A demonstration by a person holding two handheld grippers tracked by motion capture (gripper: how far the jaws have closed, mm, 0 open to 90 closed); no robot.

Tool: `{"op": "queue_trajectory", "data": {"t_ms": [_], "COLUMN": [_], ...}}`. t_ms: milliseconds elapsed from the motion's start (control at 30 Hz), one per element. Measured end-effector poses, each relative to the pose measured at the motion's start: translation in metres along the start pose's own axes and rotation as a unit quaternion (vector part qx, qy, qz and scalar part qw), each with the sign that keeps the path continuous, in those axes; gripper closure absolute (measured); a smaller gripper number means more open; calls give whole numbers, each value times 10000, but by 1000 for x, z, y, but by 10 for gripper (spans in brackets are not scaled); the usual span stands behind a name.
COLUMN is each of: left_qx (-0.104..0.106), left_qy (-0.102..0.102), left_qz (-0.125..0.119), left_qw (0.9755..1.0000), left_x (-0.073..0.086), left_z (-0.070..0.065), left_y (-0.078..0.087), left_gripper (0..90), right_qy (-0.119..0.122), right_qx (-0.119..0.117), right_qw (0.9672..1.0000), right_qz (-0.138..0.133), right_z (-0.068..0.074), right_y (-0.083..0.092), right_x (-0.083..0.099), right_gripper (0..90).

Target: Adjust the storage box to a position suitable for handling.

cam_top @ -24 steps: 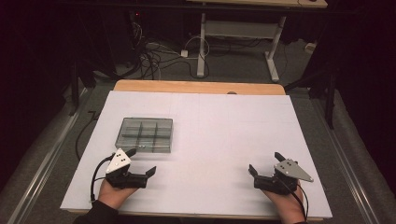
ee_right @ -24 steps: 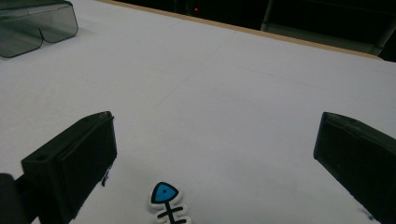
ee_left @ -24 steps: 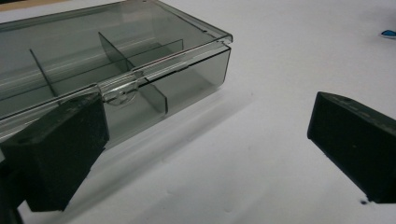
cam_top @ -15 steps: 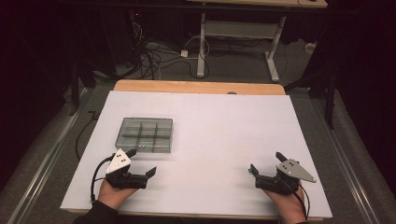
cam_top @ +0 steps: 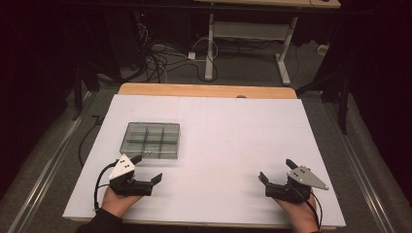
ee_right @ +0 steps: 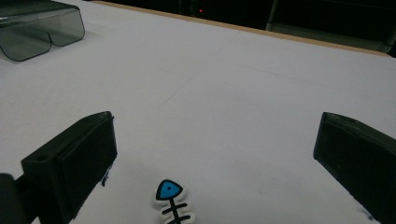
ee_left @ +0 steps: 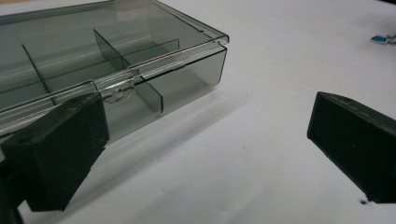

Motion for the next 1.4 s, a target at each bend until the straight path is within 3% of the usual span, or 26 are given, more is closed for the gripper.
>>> {"op": "queue_trajectory", "data": {"t_ms": [133,833,1400], "left_qx": [-96,-453,-886], "left_qy": [-92,-36,397], "left_qz": [7,53,-14], "left_qw": [9999,9990,9953], "left_x": [0,-1,6], "left_z": [2,27,65], "left_y": [0,13,31], "left_gripper": [0,0,0], "right_qy": [33,35,-23], "right_qx": [6,41,17], "right_qw": [10000,10000,10000], "right_qz": [-7,-62,-71], "right_z": [0,-2,-4], "right_y": [1,4,4], "right_x": [1,1,3], "right_gripper": [0,0,0]}}
Point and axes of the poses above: each handheld gripper's, and its own axes: y roughly backward along the jaws, x roughly out of its underside, z roughly to its left, the point moved 4 cm from there along -y, roughly forward along the jaws, and after that the axes turned 8 degrees about -x, right-handed, at the moved point
